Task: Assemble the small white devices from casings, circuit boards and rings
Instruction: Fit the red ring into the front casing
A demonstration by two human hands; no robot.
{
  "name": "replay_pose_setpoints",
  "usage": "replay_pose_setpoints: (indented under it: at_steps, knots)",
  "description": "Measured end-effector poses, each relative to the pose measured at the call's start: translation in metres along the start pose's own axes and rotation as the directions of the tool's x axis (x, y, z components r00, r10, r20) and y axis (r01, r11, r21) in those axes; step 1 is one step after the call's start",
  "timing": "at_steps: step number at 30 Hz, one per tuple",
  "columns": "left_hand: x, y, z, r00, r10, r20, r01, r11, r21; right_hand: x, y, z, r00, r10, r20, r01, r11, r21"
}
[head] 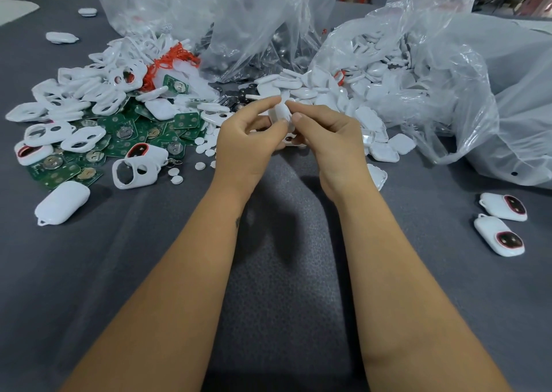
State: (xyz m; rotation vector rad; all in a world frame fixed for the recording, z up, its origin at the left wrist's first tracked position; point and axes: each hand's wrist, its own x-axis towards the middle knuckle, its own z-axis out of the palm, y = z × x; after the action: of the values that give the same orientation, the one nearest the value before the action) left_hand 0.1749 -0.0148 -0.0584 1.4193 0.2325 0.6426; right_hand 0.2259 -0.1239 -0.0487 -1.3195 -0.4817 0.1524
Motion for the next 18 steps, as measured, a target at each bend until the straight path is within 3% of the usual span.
replay_pose_setpoints:
  at_steps: [10,18]
  knots:
    - [0.0006,-0.0003,-0.0016,0.996,-0.075,0.047,0.082,0.983,-0.165,-0.0019,0.0005,-0.0030,0.995,-0.067,0.078,0.074,0.994,-0.083]
    - [0.0037,-0.0015,-0.0018,0.997,-0.077,0.023,0.079,0.990,-0.117,-0.0020,0.0033,-0.0011,0.993,-0.109,0.051,0.119,0.964,-0.239]
